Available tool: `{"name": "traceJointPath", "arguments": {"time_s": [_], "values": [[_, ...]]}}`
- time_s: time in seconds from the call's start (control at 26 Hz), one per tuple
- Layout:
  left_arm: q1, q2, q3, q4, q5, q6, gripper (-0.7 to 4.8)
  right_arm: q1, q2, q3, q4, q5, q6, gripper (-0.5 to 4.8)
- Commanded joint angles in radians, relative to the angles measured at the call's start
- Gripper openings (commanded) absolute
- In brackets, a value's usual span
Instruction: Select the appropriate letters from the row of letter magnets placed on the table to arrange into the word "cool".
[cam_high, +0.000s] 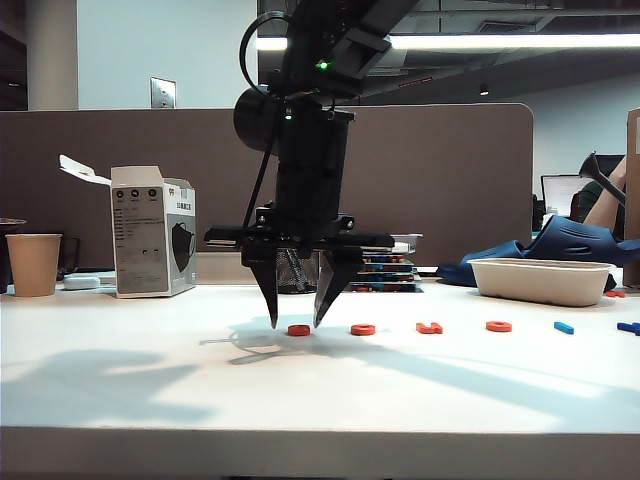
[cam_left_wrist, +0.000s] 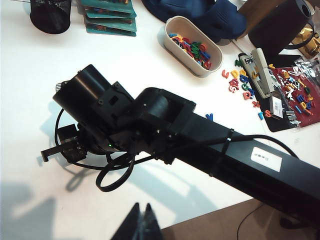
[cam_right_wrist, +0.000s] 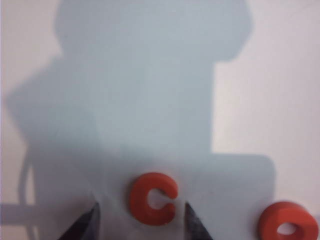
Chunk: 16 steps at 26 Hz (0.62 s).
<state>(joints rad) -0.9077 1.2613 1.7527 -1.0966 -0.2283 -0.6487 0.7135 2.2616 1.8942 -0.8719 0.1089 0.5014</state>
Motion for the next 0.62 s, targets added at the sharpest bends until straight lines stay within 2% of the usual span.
{"name": "traceJointPath", "arguments": {"time_s": [0.04,0.62], "values": [[-0.001,-0.003,0.002,0.006,-0.003,-0.003,-0.03,0.001,-0.004,0.003,0.019,0.005,0.004,2.11],[-0.001,-0.003,0.002,0.006,-0.003,-0.002,-0.03,-0.004,0.003,0.003,0.024,0.005,0.004,2.10]]}}
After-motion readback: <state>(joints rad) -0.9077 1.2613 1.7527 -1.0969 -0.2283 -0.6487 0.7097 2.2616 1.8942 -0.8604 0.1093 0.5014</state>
